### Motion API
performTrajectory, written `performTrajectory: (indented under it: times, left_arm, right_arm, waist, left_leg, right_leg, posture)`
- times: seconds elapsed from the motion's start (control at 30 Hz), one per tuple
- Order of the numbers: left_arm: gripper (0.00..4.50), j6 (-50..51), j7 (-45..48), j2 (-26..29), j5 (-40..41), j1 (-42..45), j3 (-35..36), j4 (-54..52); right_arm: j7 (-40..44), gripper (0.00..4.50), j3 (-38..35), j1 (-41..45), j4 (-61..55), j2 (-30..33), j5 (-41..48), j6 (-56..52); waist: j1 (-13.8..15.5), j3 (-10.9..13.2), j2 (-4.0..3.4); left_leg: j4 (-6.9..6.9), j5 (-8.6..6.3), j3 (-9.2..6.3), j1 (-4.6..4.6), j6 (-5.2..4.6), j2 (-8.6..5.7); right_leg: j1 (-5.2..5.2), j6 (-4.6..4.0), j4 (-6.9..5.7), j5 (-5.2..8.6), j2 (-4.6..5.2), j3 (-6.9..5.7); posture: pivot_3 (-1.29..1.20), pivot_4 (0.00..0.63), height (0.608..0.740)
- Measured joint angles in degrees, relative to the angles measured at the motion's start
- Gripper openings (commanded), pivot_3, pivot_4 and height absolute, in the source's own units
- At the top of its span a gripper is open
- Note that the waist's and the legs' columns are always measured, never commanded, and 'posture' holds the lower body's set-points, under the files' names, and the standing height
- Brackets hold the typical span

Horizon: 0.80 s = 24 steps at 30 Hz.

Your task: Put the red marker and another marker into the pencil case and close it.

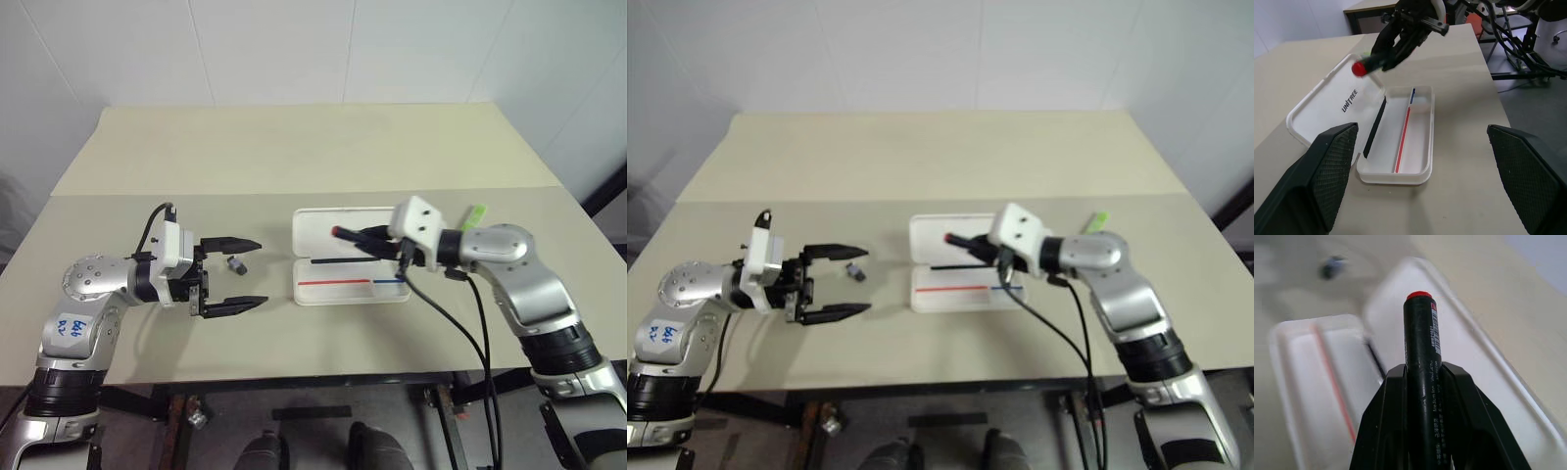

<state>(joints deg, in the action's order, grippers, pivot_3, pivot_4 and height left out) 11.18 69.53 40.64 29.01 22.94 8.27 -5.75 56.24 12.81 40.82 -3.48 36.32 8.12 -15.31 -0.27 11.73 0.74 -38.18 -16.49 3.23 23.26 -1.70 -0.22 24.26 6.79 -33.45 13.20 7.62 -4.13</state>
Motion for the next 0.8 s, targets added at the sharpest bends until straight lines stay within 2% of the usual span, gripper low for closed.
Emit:
performTrajectory:
  times: [0.27,0.43,0.73,0.8]
  left_arm:
    - [4.50,-0.02,-0.67,1.07,0.04,-2.89,1.36,-0.74]
    - [4.50,-0.02,-0.80,1.30,0.18,-4.00,2.33,-1.08]
    - [4.50,-0.53,-0.64,2.55,0.42,-5.65,4.38,-1.46]
    - [4.50,-0.77,-0.64,2.71,0.42,-5.65,4.55,-1.45]
  right_arm:
    - [4.43,0.63,7.20,5.38,9.56,-3.90,-6.57,9.55]
    - [5.36,0.63,8.48,7.46,15.58,-5.31,-9.75,12.74]
    - [6.56,0.63,8.88,8.36,19.71,-5.77,-11.65,14.25]
    - [6.74,1.39,8.88,8.37,20.22,-5.68,-12.01,14.65]
  waist:
    - [-0.04,0.00,0.01]
    - [-0.21,0.00,0.01]
    - [-1.13,0.00,0.01]
    - [-1.31,0.00,0.01]
  left_leg:
    - [-0.01,-0.02,0.35,0.03,0.00,0.01]
    - [-0.01,-0.04,0.40,0.03,0.04,0.06]
    - [-0.01,-0.07,0.42,0.03,0.08,0.07]
    - [0.00,-0.07,0.43,0.02,0.09,0.08]
  right_leg:
    - [0.19,0.00,-0.08,0.00,0.04,0.05]
    - [0.25,-0.02,-0.14,0.01,0.02,0.06]
    - [0.29,-0.06,-0.18,0.03,0.03,0.07]
    - [0.29,-0.07,-0.19,0.03,0.03,0.07]
  posture:
    - [0.00,0.150,0.740]
    - [0.00,0.150,0.740]
    - [0.00,0.150,0.740]
    - [0.00,0.150,0.740]
